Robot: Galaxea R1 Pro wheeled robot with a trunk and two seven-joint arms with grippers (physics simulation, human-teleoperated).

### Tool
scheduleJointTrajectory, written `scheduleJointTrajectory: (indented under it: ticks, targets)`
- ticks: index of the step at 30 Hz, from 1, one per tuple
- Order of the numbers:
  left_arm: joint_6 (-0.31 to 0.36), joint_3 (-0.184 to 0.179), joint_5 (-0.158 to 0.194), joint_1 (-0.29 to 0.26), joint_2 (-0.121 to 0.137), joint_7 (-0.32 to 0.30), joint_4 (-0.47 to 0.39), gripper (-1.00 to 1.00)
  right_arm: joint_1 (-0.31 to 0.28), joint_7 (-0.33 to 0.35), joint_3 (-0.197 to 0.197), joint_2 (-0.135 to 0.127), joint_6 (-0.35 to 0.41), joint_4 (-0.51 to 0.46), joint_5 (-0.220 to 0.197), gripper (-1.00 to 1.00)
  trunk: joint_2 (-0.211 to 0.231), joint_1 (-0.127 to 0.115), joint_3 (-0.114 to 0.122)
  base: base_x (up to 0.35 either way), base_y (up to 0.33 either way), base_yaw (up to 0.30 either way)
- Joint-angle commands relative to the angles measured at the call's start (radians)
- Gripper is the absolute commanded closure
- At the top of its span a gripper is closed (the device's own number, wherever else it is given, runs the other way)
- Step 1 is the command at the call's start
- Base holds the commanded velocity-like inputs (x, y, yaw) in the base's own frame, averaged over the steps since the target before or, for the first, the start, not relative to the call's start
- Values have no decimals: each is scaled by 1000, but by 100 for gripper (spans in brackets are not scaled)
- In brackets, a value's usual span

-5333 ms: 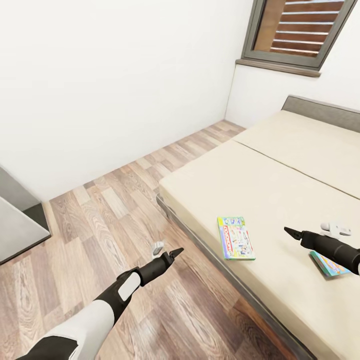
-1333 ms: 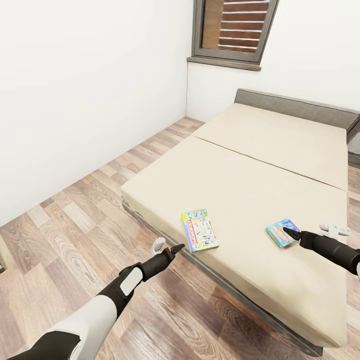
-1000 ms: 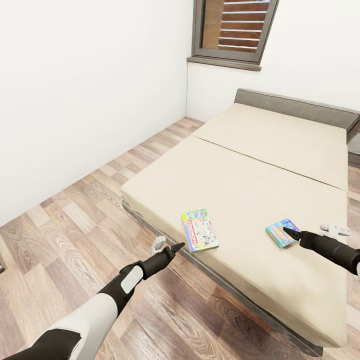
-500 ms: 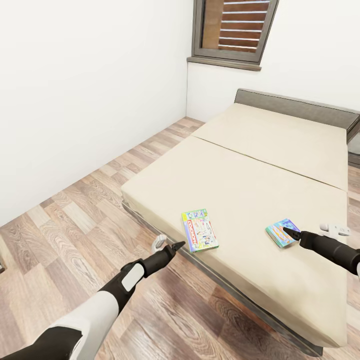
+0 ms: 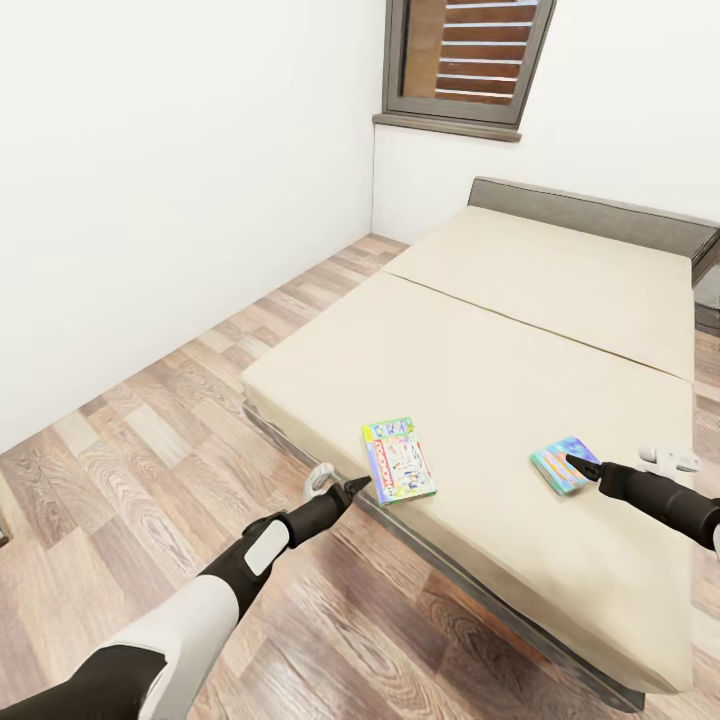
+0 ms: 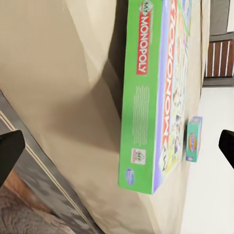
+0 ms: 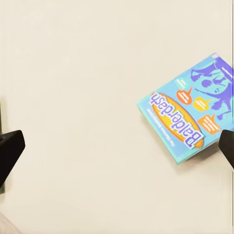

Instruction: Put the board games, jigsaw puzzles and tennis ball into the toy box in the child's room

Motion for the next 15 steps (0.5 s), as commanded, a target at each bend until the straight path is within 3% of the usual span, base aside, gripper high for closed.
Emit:
scheduleJointTrajectory:
  ticks: [1, 15]
  targets:
    - [7, -4, 10, 0, 0, 0, 0, -100, -1, 8, -2, 0, 5, 0, 5, -100, 0, 0, -1, 0, 0, -83]
    - [7, -3, 10, -8, 0, -1, 0, -100, -1, 8, 1, 3, 5, 0, 5, -100, 0, 0, -1, 0, 0, -133]
